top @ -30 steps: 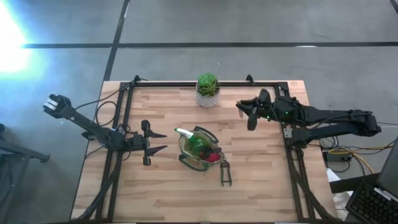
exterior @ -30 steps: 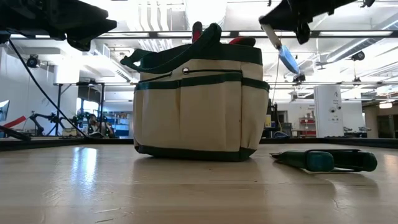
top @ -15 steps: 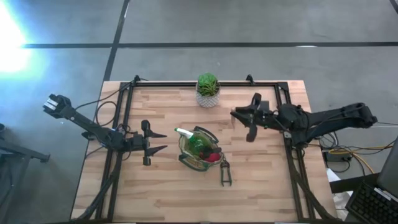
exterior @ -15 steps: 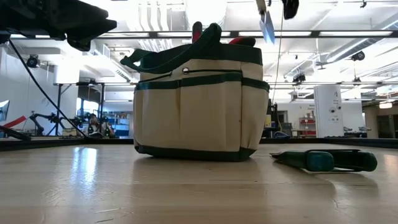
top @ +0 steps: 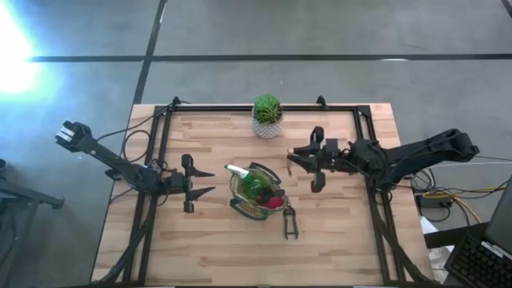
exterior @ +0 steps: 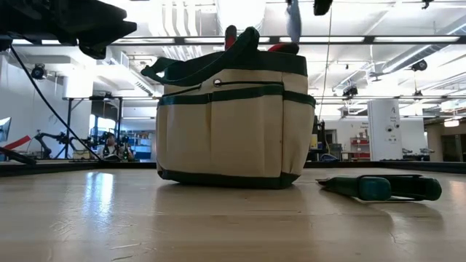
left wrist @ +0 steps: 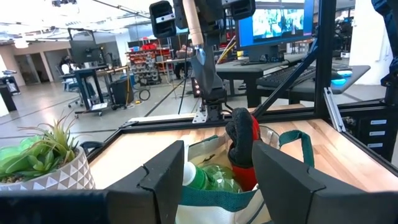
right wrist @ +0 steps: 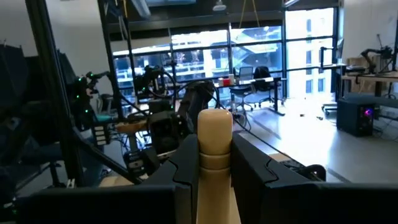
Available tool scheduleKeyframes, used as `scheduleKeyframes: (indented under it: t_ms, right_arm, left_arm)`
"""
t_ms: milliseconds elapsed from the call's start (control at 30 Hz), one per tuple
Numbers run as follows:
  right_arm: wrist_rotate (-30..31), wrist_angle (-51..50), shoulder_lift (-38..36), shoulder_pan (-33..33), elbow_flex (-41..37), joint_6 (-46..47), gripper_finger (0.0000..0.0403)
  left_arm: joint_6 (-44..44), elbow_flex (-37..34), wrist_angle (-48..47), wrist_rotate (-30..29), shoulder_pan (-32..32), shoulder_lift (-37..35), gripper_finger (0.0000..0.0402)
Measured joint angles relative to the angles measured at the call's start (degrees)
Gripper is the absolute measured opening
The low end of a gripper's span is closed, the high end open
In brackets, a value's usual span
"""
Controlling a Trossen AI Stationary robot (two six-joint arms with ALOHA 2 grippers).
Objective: Pick & Place Garden tools in Gardening bag
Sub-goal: Put the brown trowel into the white gardening bag
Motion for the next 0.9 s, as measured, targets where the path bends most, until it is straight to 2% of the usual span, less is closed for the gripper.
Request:
scheduleKeyframes:
  t_ms: [267,433,567,733,900]
  right_arm:
    - [-0.1,4.2,6.5,0.0,5.1,-2.4,0.005]
    - [-4.6,3.9,11.1,0.0,11.1,-3.5,0.005]
    - [-5.8,-1.4,15.1,0.0,17.1,-5.2,0.005]
    - [-5.6,-9.7,19.3,0.0,24.3,-5.9,0.005]
    - [-5.7,-12.5,22.3,0.1,28.2,-6.1,0.005]
  left_arm:
    - [0.0,0.0,1.6,0.3,0.0,0.0,0.0193]
    - [0.6,0.4,2.1,-1.3,0.6,0.0,0.0193]
    - [1.1,3.8,2.4,-1.4,2.6,0.0,0.0193]
    - [1.3,9.2,1.8,1.6,4.2,1.3,0.0193]
    - [0.6,14.4,-1.1,1.7,6.1,4.6,0.0195]
